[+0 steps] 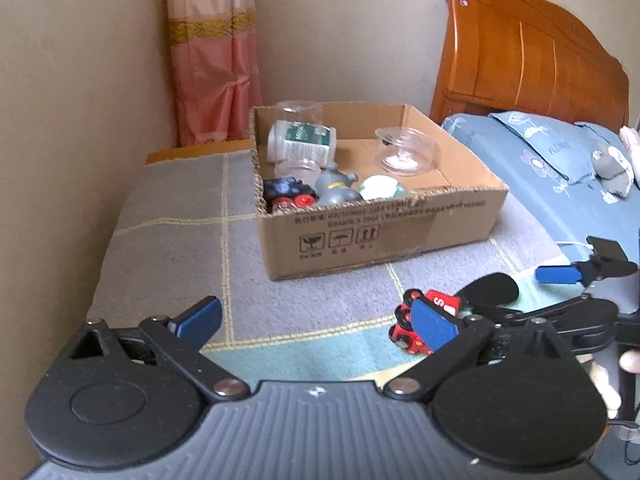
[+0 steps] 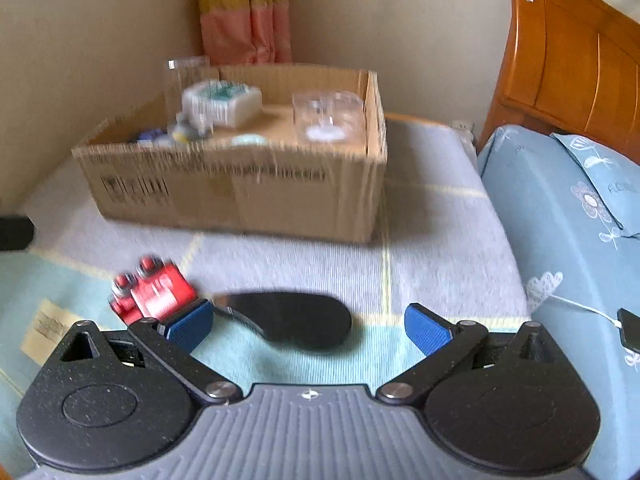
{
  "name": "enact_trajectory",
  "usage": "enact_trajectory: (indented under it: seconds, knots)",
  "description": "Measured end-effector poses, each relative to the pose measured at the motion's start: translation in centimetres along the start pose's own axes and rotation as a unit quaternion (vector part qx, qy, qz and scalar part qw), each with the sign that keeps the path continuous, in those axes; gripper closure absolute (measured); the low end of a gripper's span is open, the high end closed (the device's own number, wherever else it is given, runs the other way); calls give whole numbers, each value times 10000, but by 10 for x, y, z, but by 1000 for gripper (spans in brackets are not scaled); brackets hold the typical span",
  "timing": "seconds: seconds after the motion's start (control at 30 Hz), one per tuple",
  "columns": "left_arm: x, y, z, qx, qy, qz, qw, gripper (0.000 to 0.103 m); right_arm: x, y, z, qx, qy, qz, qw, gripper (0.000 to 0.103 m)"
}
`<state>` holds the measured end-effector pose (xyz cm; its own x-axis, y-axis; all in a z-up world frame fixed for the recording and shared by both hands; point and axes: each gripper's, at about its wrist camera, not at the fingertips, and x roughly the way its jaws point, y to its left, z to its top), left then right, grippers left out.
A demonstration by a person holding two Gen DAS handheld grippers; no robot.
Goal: Organize rigid objects
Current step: 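Open both tools to release the figure and cup in the box and withdraw, then lower the left tool toward the red S.L toy train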
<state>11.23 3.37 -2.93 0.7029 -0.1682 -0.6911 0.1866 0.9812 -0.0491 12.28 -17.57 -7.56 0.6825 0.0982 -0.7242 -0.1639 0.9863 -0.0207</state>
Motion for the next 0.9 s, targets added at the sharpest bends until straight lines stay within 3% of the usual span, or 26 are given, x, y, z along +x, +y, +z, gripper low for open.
enact_trajectory:
  seconds: [0.13, 0.23, 0.47, 0.77, 0.9]
  knots:
    - [5, -5, -3, 48, 52, 12, 10000, 2, 13, 4, 1, 24, 38, 141, 9999, 0]
    - [9, -7, -4, 80, 98, -20, 9999, 2, 23, 7, 2, -28, 59, -42, 10000, 0]
    - [25, -20, -6, 238, 208, -115, 9994, 2, 22, -14, -5, -49, -154, 49, 9999, 0]
    - [56, -59, -16, 1148, 588, -129, 9916, 2, 17, -32, -10, -145, -108, 153, 9997, 0]
    - [63, -63, -20, 1148, 670, -161, 9910, 2, 18, -31, -10, -154, -130, 156, 9997, 0]
